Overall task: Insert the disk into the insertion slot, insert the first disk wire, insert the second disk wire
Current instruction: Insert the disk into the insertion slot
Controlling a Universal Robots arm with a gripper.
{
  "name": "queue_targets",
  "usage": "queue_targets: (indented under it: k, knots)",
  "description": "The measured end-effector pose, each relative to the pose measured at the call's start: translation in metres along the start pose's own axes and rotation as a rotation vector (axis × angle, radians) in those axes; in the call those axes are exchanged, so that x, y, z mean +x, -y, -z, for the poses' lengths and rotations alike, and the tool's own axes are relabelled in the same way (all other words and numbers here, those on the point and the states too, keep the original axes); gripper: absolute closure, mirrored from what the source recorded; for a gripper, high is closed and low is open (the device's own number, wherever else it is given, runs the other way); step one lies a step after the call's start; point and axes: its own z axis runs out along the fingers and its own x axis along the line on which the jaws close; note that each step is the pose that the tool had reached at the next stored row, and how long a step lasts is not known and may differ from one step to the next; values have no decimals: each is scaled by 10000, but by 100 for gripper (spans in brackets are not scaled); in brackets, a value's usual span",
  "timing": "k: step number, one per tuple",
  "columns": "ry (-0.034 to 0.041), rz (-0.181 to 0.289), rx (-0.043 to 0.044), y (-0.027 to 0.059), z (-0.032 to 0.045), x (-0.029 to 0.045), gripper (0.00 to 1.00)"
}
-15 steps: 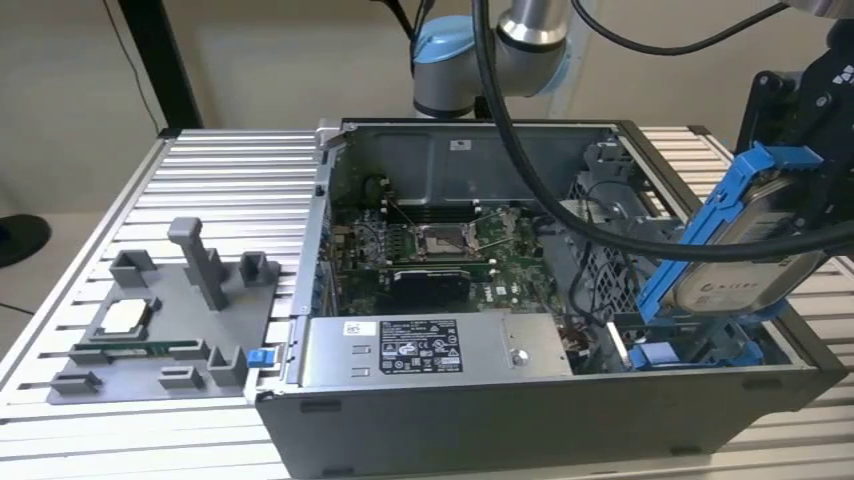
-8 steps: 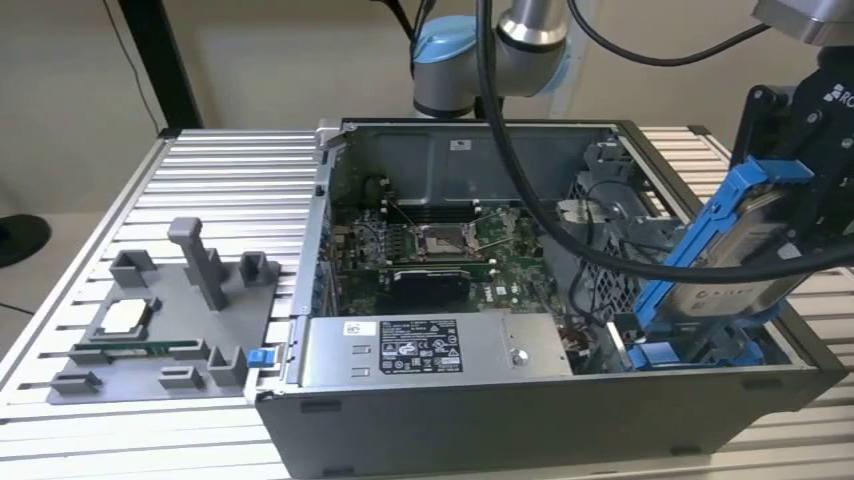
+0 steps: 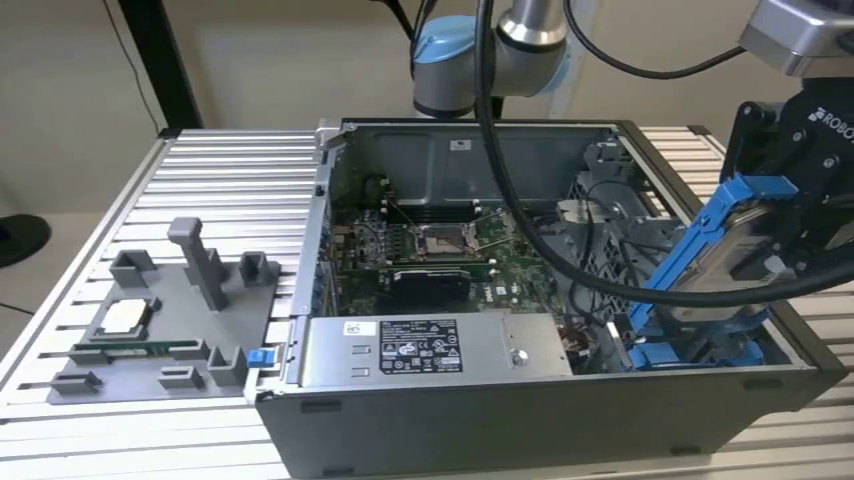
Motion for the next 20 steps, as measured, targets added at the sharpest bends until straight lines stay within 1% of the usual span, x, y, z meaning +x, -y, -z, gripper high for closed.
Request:
queue_targets:
  k: [6, 9, 20]
  knots:
    - [85, 4, 0, 6, -98, -5, 100]
    - [111, 4, -1, 8, -141, -12, 100]
    - [113, -35, 1, 15, -255, -25, 100]
